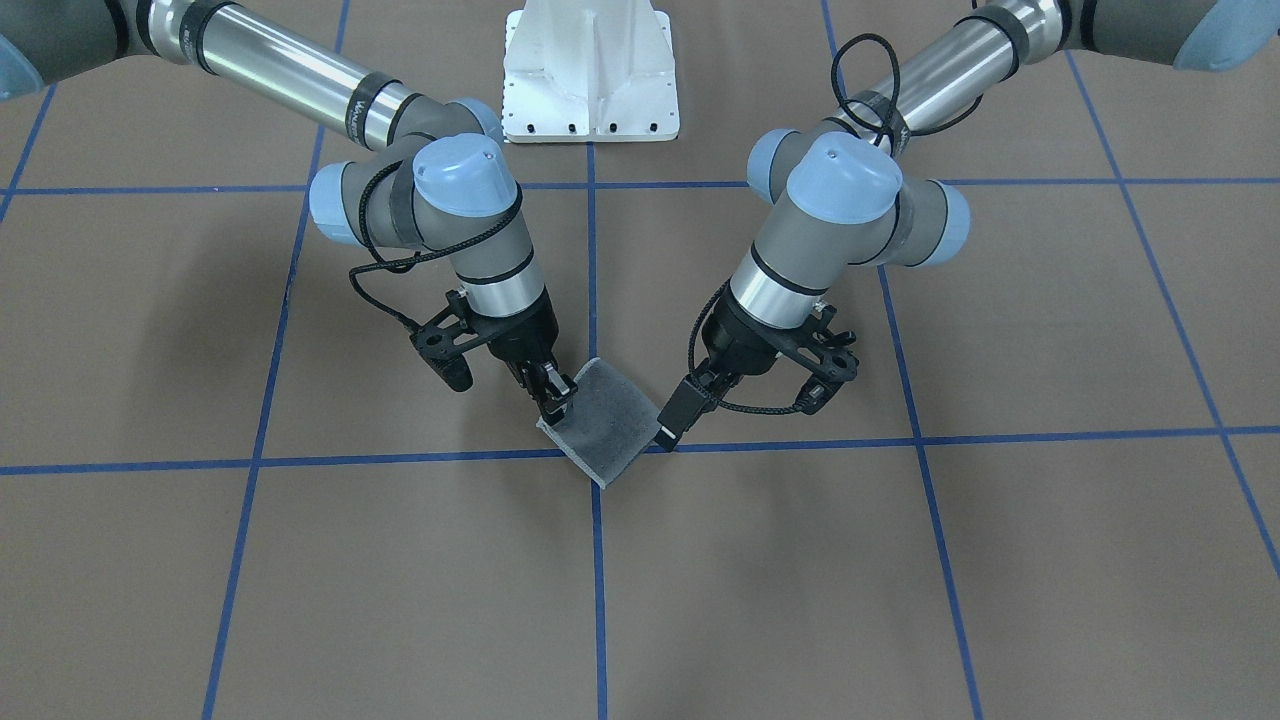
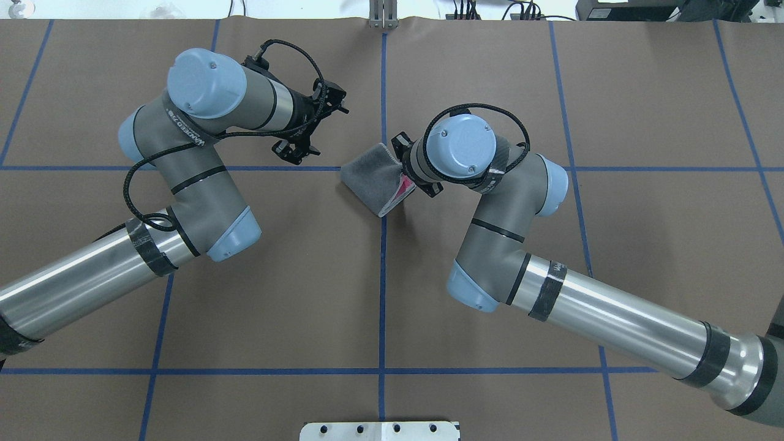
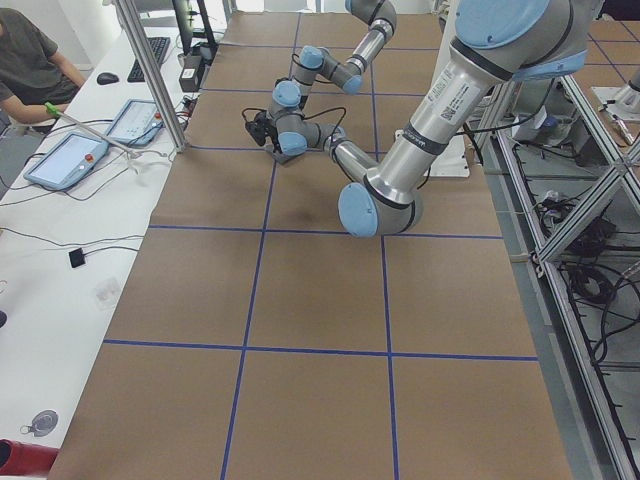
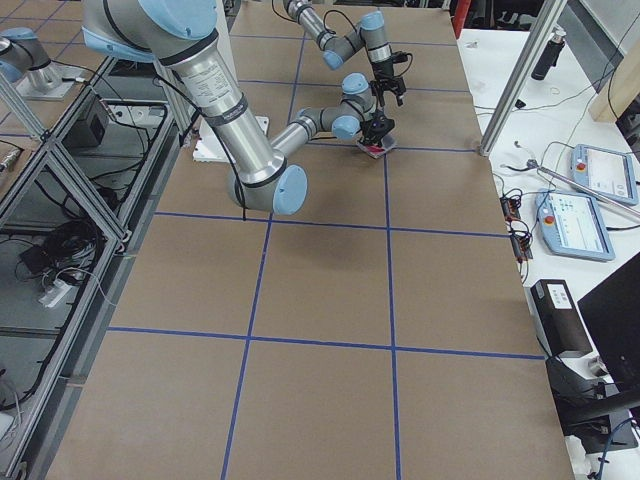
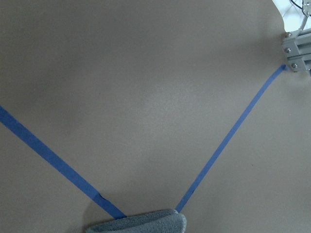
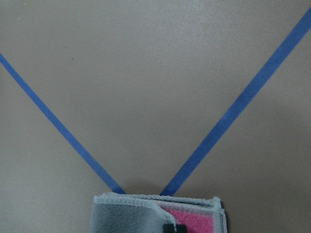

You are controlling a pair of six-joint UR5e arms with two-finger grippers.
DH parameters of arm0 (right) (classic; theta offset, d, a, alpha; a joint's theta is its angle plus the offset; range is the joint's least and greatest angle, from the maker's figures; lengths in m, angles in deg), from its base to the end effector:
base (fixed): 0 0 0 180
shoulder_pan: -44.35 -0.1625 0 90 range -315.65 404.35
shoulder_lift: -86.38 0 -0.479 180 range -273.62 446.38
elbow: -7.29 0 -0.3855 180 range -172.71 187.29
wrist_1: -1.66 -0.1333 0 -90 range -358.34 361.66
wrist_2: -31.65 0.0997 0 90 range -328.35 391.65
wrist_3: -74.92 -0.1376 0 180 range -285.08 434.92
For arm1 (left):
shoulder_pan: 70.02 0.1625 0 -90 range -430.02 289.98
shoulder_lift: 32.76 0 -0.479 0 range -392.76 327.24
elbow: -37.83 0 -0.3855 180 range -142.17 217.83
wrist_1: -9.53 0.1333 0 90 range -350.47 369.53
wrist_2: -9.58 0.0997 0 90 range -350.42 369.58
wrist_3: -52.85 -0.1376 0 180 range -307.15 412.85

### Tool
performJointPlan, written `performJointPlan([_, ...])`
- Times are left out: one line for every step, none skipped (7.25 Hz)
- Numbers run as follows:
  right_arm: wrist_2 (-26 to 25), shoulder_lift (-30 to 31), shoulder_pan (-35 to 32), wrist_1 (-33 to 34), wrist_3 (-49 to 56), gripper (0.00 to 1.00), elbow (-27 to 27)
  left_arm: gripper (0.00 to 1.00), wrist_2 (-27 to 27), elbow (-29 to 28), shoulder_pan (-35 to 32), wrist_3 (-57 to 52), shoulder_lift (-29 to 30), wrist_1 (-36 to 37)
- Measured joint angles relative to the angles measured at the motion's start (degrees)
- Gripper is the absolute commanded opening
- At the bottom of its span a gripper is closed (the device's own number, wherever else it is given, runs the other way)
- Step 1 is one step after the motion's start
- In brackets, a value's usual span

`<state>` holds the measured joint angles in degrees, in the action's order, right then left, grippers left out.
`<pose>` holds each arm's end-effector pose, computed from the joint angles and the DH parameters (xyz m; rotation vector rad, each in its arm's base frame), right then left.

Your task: Fold towel twice with both arms

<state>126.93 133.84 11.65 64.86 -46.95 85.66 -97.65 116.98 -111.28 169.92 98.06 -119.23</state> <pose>-0.6280 -0.5465 0.3063 -0.0805 -1.0535 0.9796 0.5446 -0.6009 0.2872 -0.1187 1.2566 -0.8575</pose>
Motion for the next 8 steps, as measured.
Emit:
performJointPlan([-0.01, -0.01, 0.01, 0.0, 0.56, 0.7, -0.03, 1.0, 0.02, -0.08, 0.05, 0.0, -0.03, -0.02])
performJointPlan([-0.01, -0.01, 0.0, 0.0, 1.18, 0.7, -0.05, 1.0, 0.08, -0.16, 0.12, 0.06, -0.03, -0.16])
performJointPlan([0.01, -0.01, -0.02, 0.0, 1.47, 0.69, -0.06, 1.0, 0.16, -0.17, 0.16, 0.27, 0.06, -0.61])
performJointPlan([0.05, 0.0, -0.03, -0.01, 1.58, 0.69, -0.06, 1.0, 1.06, -0.23, 0.31, 0.59, 0.28, -1.83])
performJointPlan([0.11, 0.0, -0.2, -0.03, 1.64, 0.69, -0.05, 1.0, 3.26, -0.32, 0.85, 0.83, 0.38, -3.9])
performJointPlan([0.4, 0.15, -0.72, -0.04, 1.83, 0.71, 0.01, 1.0, 5.79, -0.47, 1.76, 0.99, 0.45, -6.04])
performJointPlan([1.44, 0.62, -1.86, -0.03, 2.19, 0.99, 0.12, 1.0, 8.19, -0.75, 2.72, 1.08, 0.49, -7.9])
performJointPlan([3.41, 1.38, -3.33, 0.02, 2.62, 1.0, 0.33, 1.0, 10.7, -1.18, 3.88, 1.12, 0.49, -10.01])
